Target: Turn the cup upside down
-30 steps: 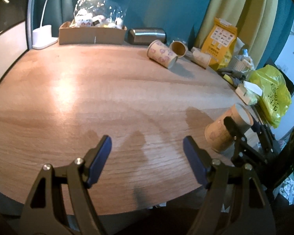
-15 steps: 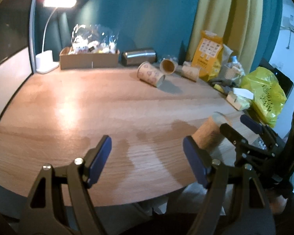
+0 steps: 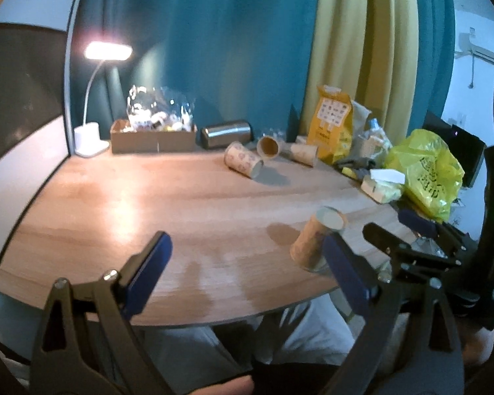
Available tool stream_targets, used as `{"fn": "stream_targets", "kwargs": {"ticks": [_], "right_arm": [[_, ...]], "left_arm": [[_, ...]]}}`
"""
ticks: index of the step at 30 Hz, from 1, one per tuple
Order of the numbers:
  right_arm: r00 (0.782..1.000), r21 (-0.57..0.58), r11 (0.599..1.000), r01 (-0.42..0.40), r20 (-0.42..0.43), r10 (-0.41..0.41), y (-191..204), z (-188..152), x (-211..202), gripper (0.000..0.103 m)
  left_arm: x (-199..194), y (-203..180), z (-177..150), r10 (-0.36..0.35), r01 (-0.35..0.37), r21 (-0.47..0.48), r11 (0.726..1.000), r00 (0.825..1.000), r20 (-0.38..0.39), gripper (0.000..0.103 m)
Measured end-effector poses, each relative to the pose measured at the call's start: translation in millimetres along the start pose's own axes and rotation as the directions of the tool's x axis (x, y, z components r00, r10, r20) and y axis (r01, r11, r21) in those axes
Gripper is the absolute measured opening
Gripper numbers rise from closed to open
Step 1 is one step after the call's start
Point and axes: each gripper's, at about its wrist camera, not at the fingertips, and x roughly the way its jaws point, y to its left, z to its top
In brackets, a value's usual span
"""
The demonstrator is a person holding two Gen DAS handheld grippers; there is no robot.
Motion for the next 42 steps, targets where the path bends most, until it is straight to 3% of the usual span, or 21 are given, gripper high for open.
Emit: {"fn": "stream_targets", "kwargs": {"ticks": [8,32,42], "right_arm": [[1.0,0.013,1.0,-0.012,0.016,0.012,-0.8,2.8,-13.5,0.079],[1.0,0.032,0.999,-0.01,0.01,0.01,-0.7,3.9,-15.4,0.079],[1.0,0.036,0.999,-0.013,0.005,0.013,-1.0,3.9,-13.7,0.079]], "left_arm": [[-13.4,-0.5,1.6,0.019,-0.02,0.008,1.0,0.999,0.038,0.098],[-10.9,2.8,-1.0,0.029,-0.029,-0.008,1.0,1.0,0.007,0.098],[-13.2,-1.7,-2.9,0.042,-0.042,0.012,0.999,0.999,0.028,0.098]]}}
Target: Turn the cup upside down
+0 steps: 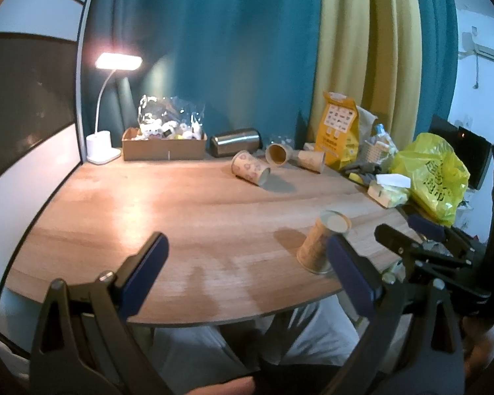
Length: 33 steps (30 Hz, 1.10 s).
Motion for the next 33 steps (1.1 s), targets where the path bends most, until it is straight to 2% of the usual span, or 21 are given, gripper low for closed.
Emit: {"fn": "stream_targets", "kwargs": {"ticks": [33], "right_arm": [[1.0,0.004,1.0,-0.002,-0.006,0.002,1.8,-1.8,0.6,0.079]], "left_arm": [[-0.4,-4.0,-0.1,0.0,0.0,0.005,1.0,1.0,-0.006,0.098]]}}
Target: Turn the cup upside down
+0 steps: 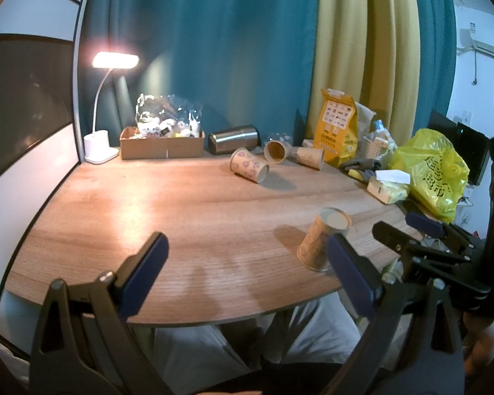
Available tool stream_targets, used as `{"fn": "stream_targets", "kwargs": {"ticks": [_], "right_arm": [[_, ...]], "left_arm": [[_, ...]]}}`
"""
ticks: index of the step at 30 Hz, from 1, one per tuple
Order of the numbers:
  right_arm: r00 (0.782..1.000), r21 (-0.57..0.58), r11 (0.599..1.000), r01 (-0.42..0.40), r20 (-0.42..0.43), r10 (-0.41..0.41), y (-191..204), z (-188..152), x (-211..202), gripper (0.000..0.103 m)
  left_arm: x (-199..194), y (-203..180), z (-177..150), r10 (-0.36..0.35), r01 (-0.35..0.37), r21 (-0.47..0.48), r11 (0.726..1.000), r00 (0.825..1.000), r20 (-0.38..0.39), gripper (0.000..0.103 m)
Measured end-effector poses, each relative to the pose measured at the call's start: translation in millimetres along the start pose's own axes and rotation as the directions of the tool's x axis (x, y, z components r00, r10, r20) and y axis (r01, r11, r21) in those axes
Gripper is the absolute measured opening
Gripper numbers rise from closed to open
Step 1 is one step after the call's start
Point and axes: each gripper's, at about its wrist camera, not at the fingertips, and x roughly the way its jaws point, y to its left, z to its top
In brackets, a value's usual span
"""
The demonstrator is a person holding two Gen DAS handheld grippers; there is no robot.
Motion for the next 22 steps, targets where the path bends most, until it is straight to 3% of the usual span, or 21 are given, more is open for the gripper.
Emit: {"fn": "stream_targets", "kwargs": {"ticks": [22], "right_arm": [[1.0,0.003,1.0,-0.002,-0.006,0.002,-2.7,-2.0,3.1,0.079]], "left_arm": [[1.7,2.1,0.4,-0.001,0.0,-0.003,1.0,1.0,-0.004,0.098]]}}
